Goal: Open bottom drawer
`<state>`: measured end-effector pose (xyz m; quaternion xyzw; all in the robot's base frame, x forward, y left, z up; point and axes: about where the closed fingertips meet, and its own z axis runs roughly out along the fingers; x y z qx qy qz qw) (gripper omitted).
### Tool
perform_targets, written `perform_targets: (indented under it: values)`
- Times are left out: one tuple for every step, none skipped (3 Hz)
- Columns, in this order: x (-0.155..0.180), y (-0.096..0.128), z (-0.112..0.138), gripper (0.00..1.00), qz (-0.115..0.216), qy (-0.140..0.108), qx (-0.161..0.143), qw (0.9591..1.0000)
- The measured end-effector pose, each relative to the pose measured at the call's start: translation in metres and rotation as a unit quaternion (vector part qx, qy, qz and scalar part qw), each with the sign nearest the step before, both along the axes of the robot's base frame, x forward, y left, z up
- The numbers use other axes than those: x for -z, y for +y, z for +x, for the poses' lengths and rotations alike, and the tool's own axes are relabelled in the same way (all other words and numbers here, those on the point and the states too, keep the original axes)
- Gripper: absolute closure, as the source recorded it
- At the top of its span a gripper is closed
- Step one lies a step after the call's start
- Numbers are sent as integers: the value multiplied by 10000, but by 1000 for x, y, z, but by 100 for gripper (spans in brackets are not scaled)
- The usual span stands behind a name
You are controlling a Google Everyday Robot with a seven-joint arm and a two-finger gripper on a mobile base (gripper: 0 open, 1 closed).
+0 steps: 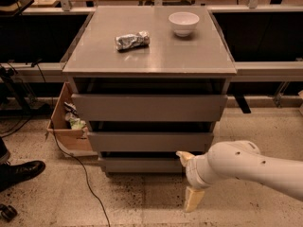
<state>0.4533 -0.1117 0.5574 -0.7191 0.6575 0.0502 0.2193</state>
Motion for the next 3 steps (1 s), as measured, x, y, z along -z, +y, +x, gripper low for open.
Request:
perform_targets:
  values:
    - [91,10,13,0,158,218,-246,9993]
    - [93,11,12,0,162,217,-233,9994]
    - [118,9,31,0,241,112,-172,9995]
